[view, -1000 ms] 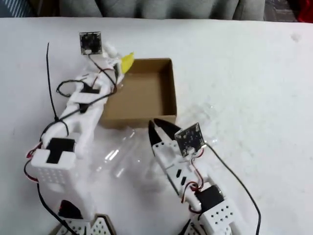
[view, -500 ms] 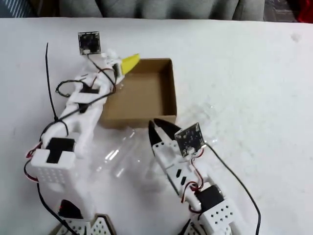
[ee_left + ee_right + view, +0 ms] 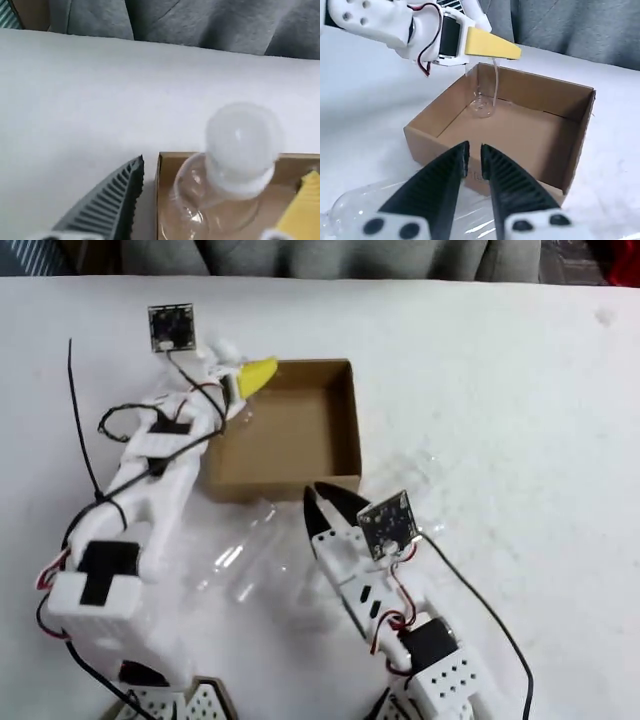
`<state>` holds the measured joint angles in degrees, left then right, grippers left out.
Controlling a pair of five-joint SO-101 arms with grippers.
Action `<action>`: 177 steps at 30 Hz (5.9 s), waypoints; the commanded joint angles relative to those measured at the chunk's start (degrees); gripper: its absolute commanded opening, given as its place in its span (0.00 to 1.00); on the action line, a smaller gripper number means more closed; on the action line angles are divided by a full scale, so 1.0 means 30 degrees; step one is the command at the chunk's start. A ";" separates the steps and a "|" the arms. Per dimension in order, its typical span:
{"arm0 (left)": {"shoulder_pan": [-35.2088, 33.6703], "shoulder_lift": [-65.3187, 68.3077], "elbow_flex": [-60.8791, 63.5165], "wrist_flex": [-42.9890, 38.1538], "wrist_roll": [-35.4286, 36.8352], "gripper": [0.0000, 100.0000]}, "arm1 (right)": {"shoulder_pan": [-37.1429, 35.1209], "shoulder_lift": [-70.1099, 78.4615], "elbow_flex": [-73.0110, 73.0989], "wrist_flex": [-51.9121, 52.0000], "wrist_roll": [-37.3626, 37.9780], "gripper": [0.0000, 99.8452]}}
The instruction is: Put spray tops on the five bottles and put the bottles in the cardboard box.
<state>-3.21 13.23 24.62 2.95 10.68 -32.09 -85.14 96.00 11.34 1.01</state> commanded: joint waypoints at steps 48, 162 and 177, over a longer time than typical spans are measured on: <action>-1.0037 -1.6601 1.4359 0.6828 0.0234 0.01 | 0.0190 -0.0161 -0.0234 0.0044 0.0205 0.01; -1.1824 -0.5143 0.7795 0.5333 0.1700 0.02 | 1.6073 1.4198 -2.1245 2.3810 1.5736 0.02; -1.1824 -0.5143 0.7795 0.5333 0.1700 0.02 | 2.3341 1.4256 -1.3304 1.5575 1.5766 0.02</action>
<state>-38.90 -1.80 51.25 20.62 15.69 36.57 -40.92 55.74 59.43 48.57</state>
